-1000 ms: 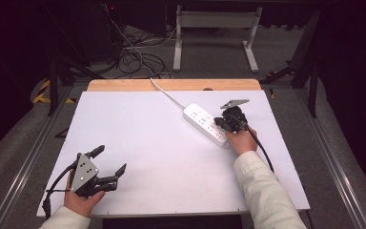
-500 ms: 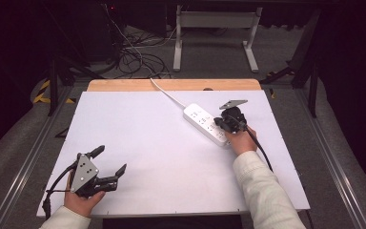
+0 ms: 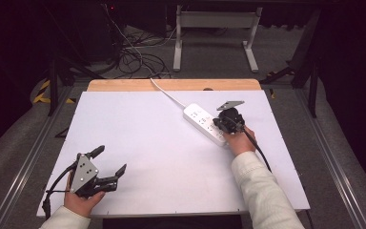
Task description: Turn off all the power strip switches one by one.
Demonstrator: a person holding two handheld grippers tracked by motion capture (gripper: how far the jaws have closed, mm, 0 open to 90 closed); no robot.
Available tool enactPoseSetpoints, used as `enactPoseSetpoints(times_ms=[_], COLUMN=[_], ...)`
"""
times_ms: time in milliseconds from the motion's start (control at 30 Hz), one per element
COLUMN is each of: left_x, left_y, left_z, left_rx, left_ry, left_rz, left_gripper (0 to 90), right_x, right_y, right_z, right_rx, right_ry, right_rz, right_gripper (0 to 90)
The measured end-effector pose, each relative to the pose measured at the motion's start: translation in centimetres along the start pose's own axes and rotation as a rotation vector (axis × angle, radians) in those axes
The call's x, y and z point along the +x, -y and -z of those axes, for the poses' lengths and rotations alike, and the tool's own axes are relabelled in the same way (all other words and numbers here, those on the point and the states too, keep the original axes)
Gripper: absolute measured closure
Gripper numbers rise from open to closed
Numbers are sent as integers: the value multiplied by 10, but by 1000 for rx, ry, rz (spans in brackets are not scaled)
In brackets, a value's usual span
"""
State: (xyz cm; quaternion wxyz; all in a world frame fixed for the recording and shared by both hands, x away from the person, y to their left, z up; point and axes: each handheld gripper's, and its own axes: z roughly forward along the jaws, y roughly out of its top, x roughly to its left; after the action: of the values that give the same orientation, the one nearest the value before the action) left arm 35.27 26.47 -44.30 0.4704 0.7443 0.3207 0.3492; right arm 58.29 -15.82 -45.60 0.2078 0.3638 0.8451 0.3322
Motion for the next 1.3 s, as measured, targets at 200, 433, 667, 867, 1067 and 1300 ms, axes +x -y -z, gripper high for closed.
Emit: enactPoseSetpoints(times_ms=[200, 433, 667, 867, 1067, 1300], left_x=[0, 1, 0, 1, 1, 1], left_y=[0, 0, 0, 0, 0, 1], left_z=[1, 2, 2, 2, -1, 0], left_rx=[-2, -2, -1, -5, 3, 2], left_ry=[2, 0, -1, -4, -4, -1], left_rz=[2, -4, -5, -3, -5, 5], left_gripper=[121, 121, 122, 121, 121, 122], right_x=[-1, -3, -9, -6, -5, -5], right_y=[0, 4, 9, 3, -13, -21], right_z=[-1, -1, -2, 3, 16, 4], right_rx=[-10, -34, -63, -43, -161, -132], right_ry=[-9, -22, -50, -13, -35, -24], right_rz=[-20, -59, -115, -56, -63, -59], right_gripper=[900, 900, 900, 900, 900, 900])
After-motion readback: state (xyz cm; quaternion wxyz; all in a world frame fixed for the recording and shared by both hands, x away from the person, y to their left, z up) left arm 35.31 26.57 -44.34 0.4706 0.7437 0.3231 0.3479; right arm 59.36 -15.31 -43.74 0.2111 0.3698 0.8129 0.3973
